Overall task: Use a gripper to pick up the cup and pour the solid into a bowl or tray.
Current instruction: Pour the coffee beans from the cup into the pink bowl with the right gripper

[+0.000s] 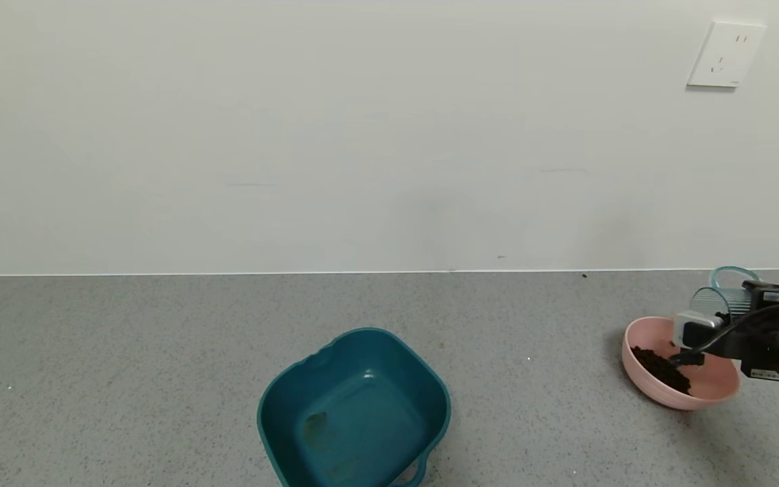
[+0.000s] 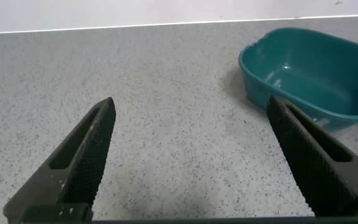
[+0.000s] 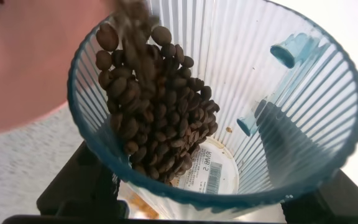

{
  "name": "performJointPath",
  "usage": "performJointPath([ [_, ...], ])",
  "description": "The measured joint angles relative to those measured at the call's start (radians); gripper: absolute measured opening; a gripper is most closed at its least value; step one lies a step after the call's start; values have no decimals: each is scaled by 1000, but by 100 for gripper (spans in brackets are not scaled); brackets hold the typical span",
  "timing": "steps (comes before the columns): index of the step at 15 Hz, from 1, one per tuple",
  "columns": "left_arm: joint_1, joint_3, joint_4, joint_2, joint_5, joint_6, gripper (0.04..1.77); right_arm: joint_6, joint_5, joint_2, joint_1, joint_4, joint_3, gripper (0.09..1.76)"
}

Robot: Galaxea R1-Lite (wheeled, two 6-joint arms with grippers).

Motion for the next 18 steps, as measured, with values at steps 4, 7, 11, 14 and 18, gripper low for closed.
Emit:
performJointPath([
  [4, 0, 0, 0, 0, 0, 0, 175, 153, 0, -24, -10, 3, 32, 139],
  [7, 0, 0, 0, 0, 0, 0, 175, 263, 0, -38, -15, 4, 53, 139],
  [11, 0, 0, 0, 0, 0, 0, 175, 371, 0, -57, -17, 2, 73, 139],
  [14, 0, 0, 0, 0, 0, 0, 175, 449, 3, -84, -17, 2, 94, 139],
  [18, 0, 0, 0, 0, 0, 0, 175, 612, 8, -112, -11, -1, 107, 139],
])
